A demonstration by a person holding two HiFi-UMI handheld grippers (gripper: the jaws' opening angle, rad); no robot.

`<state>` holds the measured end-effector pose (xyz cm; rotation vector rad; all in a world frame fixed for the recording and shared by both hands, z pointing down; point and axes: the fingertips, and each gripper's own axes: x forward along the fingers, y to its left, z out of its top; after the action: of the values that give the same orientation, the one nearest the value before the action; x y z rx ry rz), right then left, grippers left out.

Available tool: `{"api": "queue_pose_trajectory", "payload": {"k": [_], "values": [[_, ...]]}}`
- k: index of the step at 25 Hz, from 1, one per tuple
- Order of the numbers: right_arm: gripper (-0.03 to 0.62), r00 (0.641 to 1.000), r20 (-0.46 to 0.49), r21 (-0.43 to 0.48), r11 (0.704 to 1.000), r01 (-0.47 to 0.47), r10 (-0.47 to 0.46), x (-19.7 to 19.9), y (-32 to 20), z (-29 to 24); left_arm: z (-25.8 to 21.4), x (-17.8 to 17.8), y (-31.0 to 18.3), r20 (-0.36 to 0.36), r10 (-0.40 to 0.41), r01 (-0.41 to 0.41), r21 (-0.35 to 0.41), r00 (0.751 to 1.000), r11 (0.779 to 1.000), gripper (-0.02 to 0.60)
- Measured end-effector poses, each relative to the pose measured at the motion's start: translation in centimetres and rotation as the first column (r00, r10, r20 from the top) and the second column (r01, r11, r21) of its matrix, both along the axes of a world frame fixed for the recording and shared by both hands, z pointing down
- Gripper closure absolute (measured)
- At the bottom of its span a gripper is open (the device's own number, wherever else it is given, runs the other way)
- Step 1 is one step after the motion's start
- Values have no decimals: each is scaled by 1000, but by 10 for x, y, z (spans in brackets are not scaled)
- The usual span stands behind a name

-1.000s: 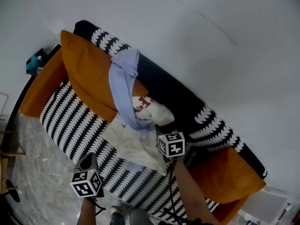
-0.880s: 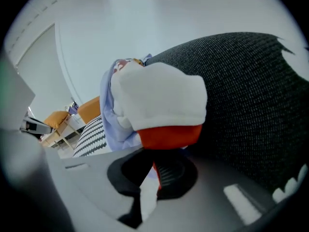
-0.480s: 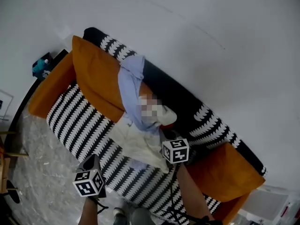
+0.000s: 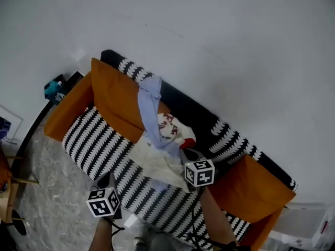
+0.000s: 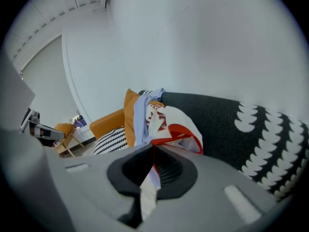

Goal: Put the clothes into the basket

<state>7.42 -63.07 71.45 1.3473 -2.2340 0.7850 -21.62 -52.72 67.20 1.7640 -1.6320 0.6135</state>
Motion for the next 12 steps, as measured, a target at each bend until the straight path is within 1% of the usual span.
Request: {"api": "queue_pose_trajectory", "payload": {"k": [3, 9, 12], "values": [[580, 999, 37, 12, 999, -35, 35, 3, 7, -24, -23, 2, 1, 4, 30, -30, 31, 1000, 999, 575], [582, 994, 95, 63, 996, -68, 62, -1, 24, -86, -67, 4, 7, 24, 81, -83, 88, 996, 993, 575], [582, 991, 108, 94, 992, -87, 77, 2, 30, -118, -84, 13, 8, 11, 98, -98, 110, 995, 989, 575]]}}
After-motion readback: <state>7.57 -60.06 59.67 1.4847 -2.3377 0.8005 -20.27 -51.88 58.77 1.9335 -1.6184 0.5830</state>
